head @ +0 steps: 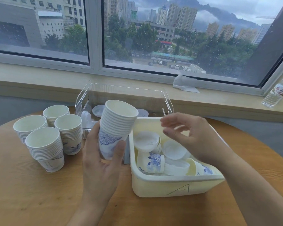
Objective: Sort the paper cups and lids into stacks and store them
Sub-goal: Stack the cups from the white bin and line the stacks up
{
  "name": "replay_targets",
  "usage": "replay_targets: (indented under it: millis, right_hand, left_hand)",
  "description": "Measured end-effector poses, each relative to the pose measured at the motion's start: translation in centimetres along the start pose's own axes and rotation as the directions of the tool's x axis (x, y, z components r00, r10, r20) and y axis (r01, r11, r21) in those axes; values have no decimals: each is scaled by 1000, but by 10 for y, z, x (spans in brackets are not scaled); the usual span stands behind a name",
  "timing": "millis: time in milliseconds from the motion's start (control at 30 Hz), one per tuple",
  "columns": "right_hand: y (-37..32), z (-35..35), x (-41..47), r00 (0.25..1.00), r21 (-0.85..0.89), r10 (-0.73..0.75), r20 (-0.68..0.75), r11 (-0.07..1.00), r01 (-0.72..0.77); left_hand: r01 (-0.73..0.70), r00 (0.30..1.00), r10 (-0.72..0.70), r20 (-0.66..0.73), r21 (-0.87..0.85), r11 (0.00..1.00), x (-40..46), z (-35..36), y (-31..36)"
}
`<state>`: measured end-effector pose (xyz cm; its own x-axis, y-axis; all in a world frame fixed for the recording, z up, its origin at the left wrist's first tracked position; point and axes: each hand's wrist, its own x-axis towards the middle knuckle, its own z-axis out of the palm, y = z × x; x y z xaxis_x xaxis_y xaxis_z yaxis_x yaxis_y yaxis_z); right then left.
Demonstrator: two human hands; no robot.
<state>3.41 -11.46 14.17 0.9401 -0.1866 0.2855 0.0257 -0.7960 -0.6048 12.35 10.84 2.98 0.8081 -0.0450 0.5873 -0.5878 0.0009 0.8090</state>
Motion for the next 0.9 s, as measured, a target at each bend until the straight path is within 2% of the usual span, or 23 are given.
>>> replay_targets:
  millis: [133,233,367,533,900]
  right_hand:
    - [32,7,-7,980,-204,110,168,976,-75]
    - [43,14,-9,966,-339,125,228,940,-41]
    - [40,22,-3,932,-416,122,342,909,34]
    - [37,28,1,876,-422,137,462,903,81]
    - [32,32,1,856,-439,156,493,894,90]
  left_hand:
    - [7,1000,-7,12,-9,1000,0,3,0]
    - [-5,1000,5,16,-2,1000,-2,4,0]
    - [-35,999,35,14,11,999,-1,5,-2]
    - [-40,999,40,19,-11,999,-1,6,-3]
    - [-16,999,16,28,1,1000,-1,3,-3]
